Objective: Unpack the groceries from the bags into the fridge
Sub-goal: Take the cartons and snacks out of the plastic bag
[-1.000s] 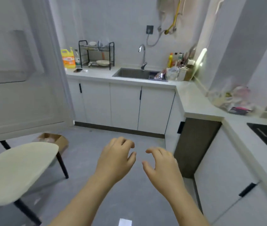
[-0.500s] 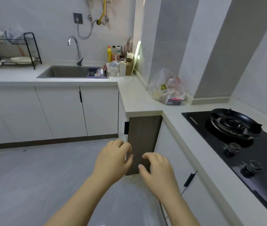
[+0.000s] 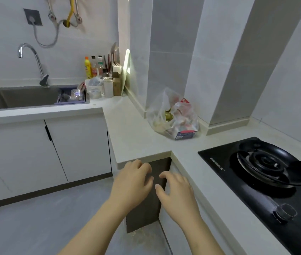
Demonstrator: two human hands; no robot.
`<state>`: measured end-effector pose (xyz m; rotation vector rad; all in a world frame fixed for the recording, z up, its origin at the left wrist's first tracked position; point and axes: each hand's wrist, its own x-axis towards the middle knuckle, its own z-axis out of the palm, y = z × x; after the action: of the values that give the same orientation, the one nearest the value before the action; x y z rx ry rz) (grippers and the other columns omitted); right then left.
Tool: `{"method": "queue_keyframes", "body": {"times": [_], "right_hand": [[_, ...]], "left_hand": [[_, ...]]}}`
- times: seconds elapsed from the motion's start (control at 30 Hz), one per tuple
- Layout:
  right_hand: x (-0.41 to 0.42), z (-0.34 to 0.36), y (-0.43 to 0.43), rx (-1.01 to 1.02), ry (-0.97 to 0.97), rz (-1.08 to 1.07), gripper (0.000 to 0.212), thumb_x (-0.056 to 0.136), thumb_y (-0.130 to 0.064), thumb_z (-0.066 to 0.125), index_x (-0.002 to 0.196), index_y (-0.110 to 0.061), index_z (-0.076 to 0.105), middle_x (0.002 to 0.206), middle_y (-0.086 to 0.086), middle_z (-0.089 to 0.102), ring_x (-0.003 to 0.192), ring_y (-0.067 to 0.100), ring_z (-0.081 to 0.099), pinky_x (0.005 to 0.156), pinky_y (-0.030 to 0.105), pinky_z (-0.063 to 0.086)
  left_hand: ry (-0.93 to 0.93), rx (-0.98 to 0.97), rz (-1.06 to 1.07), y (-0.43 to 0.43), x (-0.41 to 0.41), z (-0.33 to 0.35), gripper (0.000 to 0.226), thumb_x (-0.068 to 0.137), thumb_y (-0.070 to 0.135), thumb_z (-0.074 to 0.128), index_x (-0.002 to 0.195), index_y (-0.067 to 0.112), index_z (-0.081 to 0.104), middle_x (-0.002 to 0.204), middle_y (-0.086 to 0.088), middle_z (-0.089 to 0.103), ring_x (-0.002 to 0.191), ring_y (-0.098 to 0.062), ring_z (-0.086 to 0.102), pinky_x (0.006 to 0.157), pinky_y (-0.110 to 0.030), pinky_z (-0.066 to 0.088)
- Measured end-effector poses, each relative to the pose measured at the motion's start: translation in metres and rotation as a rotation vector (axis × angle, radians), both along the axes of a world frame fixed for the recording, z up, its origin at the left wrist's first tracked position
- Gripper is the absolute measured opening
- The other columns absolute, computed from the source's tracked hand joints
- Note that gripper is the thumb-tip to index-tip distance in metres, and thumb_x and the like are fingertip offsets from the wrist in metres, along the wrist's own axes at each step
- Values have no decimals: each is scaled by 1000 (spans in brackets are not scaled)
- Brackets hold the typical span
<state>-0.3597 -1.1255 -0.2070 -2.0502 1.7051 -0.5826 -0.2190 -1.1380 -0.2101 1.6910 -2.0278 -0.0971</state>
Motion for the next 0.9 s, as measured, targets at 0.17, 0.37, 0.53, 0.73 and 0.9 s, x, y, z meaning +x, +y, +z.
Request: {"method": "queue_keyframes", "body": {"times": [0.17,0.37,0.53,0.73,0.9], "right_hand": [[-1,-11,-56,42,-23,-16,35,95,-38,46,129,-31,45,134,-15,44,125,6,36,106,26,33],[-12,-16,-141,23,-40,-34,35,94,-35,47,129,-28,46,133,-11,46,123,9,36,106,27,34],[-33,-19,-211,11,-35,-46,37,95,-34,46,131,-29,43,137,-11,41,126,9,33,105,25,31],[-52,-21,-289,-80,180,-46,48,94,-36,42,141,-31,30,153,-3,18,139,19,16,111,34,21],[-51,-21,-345,-178,434,217,64,94,-37,42,149,-30,10,159,-1,-9,145,28,-10,116,46,0]], "left_hand": [[-16,49,-5,-59,4,-6,27,94,35,44,115,23,54,115,8,52,103,-11,45,77,-20,40],[-7,77,31,-140,-1,-9,29,94,37,44,120,26,51,123,8,50,111,-12,45,87,-23,43],[-12,102,29,-208,-25,-10,44,93,34,45,136,26,36,137,7,41,121,-14,42,93,-26,43],[-369,-123,-67,-289,-36,-16,61,53,28,83,109,22,58,126,-5,58,126,-32,49,93,-47,47],[-637,-67,-112,-341,-32,-17,73,41,27,85,108,15,56,129,-9,57,133,-31,41,105,-57,27]]}}
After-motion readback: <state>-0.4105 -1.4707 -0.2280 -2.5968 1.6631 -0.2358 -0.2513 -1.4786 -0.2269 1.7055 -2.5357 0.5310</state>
